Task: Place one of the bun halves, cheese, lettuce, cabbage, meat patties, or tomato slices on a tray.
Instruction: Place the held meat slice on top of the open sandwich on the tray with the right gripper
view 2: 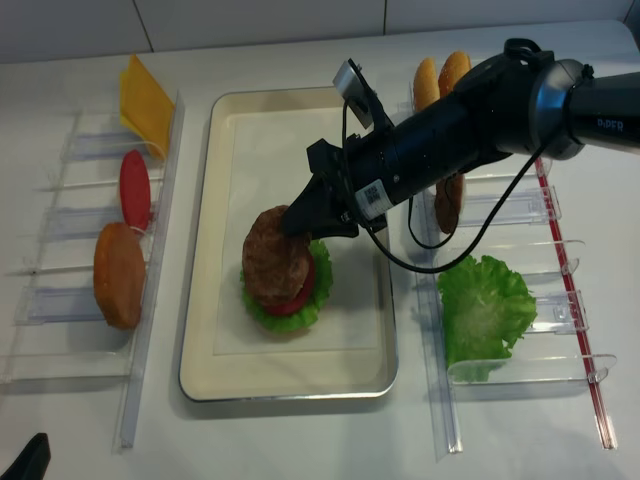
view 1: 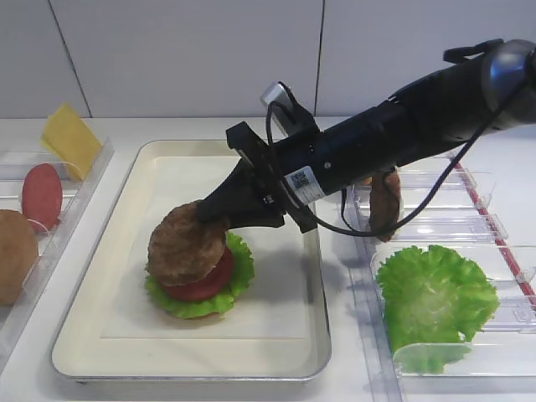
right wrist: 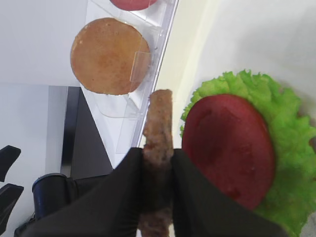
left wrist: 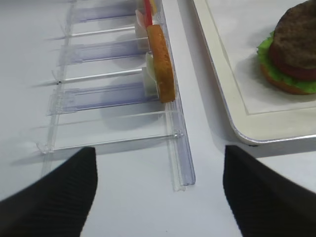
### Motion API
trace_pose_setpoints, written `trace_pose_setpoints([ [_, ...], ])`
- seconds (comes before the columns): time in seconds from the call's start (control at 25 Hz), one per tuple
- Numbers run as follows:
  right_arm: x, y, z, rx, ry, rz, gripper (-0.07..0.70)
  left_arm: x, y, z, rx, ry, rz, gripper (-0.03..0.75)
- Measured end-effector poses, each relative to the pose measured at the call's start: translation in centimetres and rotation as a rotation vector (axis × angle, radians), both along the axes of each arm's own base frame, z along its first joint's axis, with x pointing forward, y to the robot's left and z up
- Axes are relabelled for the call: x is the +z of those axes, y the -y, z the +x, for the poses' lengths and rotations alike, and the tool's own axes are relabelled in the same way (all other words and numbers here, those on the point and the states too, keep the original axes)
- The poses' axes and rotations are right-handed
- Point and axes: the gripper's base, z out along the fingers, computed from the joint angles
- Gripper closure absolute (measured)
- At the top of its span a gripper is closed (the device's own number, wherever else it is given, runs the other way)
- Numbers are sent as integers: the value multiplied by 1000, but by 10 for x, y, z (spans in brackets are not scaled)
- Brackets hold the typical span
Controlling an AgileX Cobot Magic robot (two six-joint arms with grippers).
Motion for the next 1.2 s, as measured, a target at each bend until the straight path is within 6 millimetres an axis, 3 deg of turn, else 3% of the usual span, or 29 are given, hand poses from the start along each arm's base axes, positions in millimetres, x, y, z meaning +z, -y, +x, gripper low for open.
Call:
trace_pose_setpoints([
  [0.48,-1,-1,0,0,-1,-1,475,0,0,0,0,0,0,204],
  [0.76,-17,-2,2,2,-43,-15,475,0,0,0,0,0,0,204],
  [1.08,-17,-2,2,15,-14,-14,475,0,0,0,0,0,0,206],
  [1.2,-17,-2,2,25,6,-11,409,0,0,0,0,0,0,206],
])
